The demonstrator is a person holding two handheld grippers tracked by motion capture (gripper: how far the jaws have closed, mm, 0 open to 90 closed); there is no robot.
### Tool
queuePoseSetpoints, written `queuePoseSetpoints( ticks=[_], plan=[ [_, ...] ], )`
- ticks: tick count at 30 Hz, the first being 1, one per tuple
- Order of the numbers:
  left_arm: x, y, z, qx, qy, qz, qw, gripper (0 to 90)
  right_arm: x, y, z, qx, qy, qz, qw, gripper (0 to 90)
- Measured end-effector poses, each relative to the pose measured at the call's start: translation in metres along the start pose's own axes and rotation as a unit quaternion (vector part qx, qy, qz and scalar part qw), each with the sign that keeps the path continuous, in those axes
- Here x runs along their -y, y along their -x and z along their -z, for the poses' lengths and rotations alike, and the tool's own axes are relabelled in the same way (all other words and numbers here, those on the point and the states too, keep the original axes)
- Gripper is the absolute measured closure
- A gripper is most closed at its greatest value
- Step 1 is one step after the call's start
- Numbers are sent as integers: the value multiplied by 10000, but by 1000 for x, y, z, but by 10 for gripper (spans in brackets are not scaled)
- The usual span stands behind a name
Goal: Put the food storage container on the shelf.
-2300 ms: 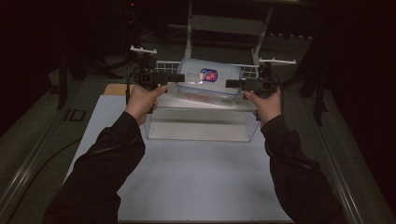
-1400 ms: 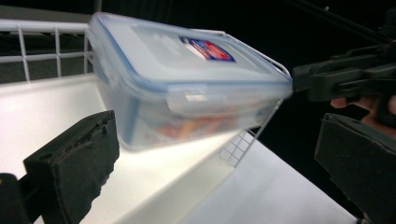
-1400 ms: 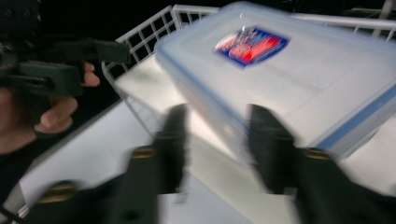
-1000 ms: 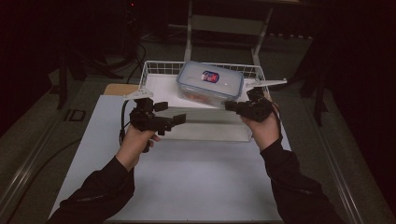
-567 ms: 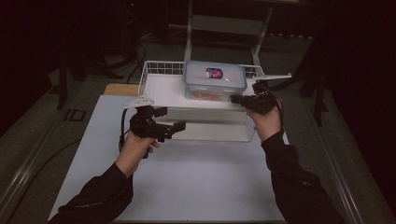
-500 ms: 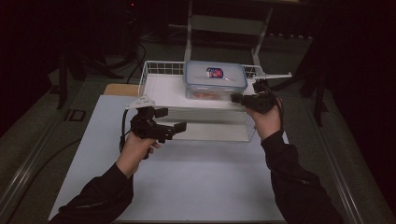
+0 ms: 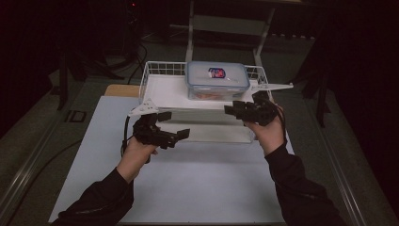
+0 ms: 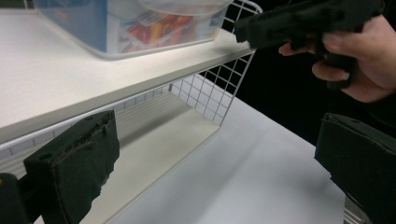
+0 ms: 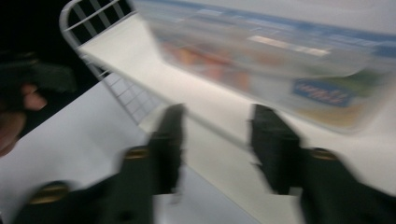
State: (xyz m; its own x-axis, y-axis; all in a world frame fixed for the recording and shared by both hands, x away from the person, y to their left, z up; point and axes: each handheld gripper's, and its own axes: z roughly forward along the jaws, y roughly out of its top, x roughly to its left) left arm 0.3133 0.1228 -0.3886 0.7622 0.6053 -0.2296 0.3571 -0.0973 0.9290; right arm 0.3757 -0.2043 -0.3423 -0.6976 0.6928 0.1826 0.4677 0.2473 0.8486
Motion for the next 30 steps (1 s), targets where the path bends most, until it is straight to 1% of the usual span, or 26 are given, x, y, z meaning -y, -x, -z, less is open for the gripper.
queuePoseSetpoints(
  ticks=[1,2,4,5,6,7,8,9,10,11,13,14,15,16,17,19,20,22,24,26,28,30],
  plan=[
    [1,2,1,10,98,-95,9999,0,3,-3,2,-16,74,52,10000,359],
    [1,3,1,22,144,-125,9998,0,8,-8,5,-95,153,110,9998,313],
    [2,5,2,85,208,-222,9995,0,14,-11,7,-225,229,158,9994,232],
    [3,7,3,71,196,-270,9994,0,17,-13,8,-297,234,199,9991,188],
    [4,9,3,60,183,-329,9993,0,21,-15,9,-366,288,213,9987,169],
    [5,11,3,97,171,-367,9991,0,25,-17,11,-437,268,272,9983,147],
    [6,13,4,100,163,-388,9991,0,29,-19,12,-513,280,313,9978,144],
    [6,13,4,100,163,-388,9991,0,29,-19,12,-513,280,313,9978,144],
    [11,16,5,168,141,-448,9988,0,33,-21,14,-576,367,352,9970,145],
    [13,18,5,192,123,-466,9987,0,42,-24,18,-639,485,426,9959,144],
    [18,20,6,186,54,-493,9986,0,49,-26,19,-633,550,524,9951,144],
    [21,20,7,209,30,-460,9987,0,54,-27,20,-633,549,555,9949,144],
    [21,20,7,209,30,-460,9987,0,54,-27,20,-633,549,555,9949,144],
    [27,21,7,239,-7,-381,9990,0,59,-28,20,-614,540,572,9950,143],
    [30,21,8,263,-18,-358,9990,0,66,-28,20,-573,563,647,9947,142],
    [37,20,8,237,-82,-342,9991,0,74,-28,20,-521,596,728,9942,145],
    [40,20,8,290,-73,-313,9991,0,78,-28,20,-510,593,764,9940,145],
    [47,20,8,295,-105,-275,9991,0,85,-27,19,-501,579,789,9939,151],
    [55,20,8,286,-124,-285,9991,0,93,-26,17,-493,518,800,9942,152],
    [63,22,7,300,-199,-291,9989,0,102,-25,16,-506,499,799,9943,151],
    [71,23,5,301,-291,-297,9987,0,111,-23,14,-485,439,758,9950,152],
    [79,23,3,324,-362,-269,9985,0,120,-21,12,-529,424,701,9952,152]
  ],
)
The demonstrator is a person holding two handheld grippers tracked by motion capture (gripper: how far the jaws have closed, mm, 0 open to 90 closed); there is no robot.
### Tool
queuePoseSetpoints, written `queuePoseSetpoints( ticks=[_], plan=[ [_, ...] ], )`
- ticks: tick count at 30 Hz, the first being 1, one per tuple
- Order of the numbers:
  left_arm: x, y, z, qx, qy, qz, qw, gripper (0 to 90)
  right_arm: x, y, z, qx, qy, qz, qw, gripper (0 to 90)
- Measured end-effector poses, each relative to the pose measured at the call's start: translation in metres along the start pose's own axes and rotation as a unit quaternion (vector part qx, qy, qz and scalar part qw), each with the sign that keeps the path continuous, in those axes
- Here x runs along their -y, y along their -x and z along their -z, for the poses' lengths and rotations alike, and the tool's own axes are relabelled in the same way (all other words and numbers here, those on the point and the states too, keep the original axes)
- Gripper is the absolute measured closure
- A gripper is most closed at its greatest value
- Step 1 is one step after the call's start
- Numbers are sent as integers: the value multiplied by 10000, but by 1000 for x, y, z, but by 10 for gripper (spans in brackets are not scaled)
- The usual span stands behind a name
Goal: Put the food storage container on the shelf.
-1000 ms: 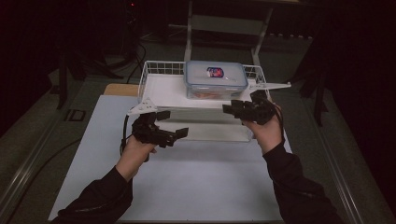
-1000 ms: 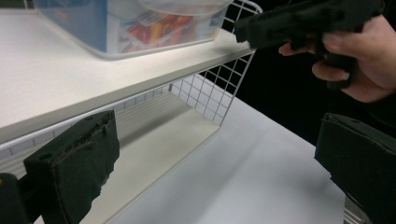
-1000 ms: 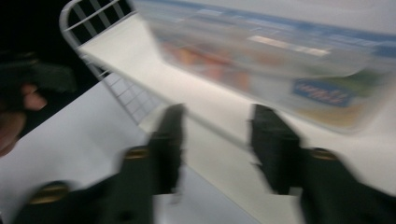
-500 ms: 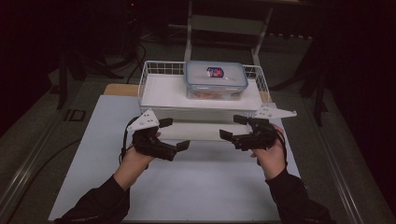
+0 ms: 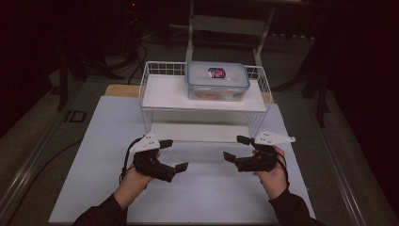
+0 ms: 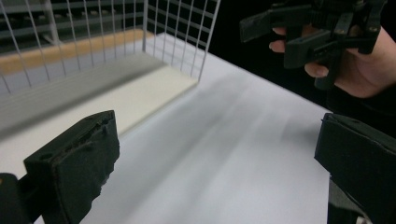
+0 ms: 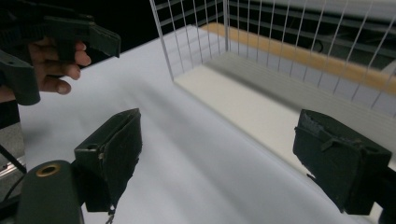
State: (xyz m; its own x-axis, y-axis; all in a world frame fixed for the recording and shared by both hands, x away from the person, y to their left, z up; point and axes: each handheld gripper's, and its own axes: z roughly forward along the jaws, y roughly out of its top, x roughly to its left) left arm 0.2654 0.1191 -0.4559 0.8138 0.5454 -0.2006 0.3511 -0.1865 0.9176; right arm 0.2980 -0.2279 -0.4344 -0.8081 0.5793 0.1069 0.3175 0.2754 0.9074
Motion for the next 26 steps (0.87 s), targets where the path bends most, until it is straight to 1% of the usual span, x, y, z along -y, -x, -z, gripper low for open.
queuePoseSetpoints(
  ticks=[2,3,4,5,8,10,13,15,17,20,24,26],
  plan=[
    [8,0,-2,12,-50,20,10000,0,9,1,-1,-1,-65,-73,10000,157],
    [8,0,-2,12,-50,20,10000,0,9,1,-1,-1,-65,-73,10000,157],
    [16,0,-3,0,-64,1,10000,0,14,2,-1,-17,-91,-106,9999,158],
    [19,0,-3,-29,-103,-13,9999,0,22,4,-2,-12,-153,-127,9998,160],
    [27,0,-4,-61,-212,-30,9998,0,33,4,-2,2,-241,-120,9996,161],
    [32,0,-4,-53,-216,-36,9997,0,40,5,-2,10,-251,-139,9996,165],
    [38,2,-5,-108,-289,-170,9994,0,52,7,0,118,-191,-154,9996,167],
    [42,2,-6,-68,-337,-208,9992,0,57,9,1,150,-194,-155,9996,167],
    [45,2,-7,-17,-403,-241,9989,0,63,11,0,212,-265,-158,9993,170],
    [45,0,-8,13,-388,-243,9989,0,71,14,-2,212,-399,-240,9987,170],
    [47,-1,-9,11,-385,-213,9990,0,72,18,-1,249,-362,-328,9985,170],
    [48,-2,-10,-6,-380,-208,9991,0,72,18,0,250,-355,-326,9985,170]
  ],
)
